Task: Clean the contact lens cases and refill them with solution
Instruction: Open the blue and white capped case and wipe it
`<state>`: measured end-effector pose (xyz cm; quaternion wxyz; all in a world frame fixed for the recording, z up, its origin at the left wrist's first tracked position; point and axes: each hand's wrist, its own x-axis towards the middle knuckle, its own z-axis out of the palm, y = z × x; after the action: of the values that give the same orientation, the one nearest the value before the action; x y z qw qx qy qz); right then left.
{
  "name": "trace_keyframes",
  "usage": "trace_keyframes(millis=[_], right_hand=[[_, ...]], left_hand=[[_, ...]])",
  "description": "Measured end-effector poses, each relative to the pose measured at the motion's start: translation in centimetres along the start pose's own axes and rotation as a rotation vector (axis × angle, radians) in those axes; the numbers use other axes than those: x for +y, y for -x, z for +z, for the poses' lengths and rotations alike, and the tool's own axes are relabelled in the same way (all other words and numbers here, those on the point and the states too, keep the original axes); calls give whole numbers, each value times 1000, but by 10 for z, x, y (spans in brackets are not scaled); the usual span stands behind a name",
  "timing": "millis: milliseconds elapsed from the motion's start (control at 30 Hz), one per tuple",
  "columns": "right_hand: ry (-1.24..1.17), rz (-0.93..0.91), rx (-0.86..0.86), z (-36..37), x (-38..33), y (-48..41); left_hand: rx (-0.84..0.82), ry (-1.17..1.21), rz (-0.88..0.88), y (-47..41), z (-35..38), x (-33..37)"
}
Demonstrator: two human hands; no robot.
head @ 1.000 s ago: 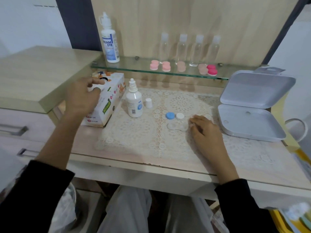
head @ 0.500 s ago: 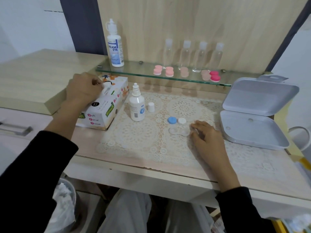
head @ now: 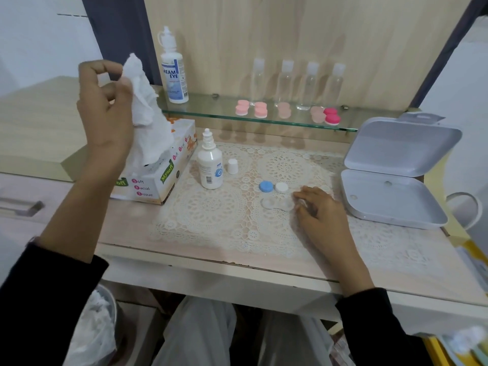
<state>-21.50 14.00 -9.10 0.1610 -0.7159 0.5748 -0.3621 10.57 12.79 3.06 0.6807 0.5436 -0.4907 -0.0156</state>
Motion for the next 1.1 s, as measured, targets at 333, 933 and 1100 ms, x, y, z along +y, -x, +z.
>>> trace_keyframes(millis=[333,933,1100], right_hand=[[-14,-31,-26,0,-7,5],[19,-70,-26,-1,-2,2],[7,-79,-19,-1,-4,1]], left_hand=[[-539,444,-216,72,27,48],[-615,29,16,140,103,1],[-786,-182,142,147,99,-3]])
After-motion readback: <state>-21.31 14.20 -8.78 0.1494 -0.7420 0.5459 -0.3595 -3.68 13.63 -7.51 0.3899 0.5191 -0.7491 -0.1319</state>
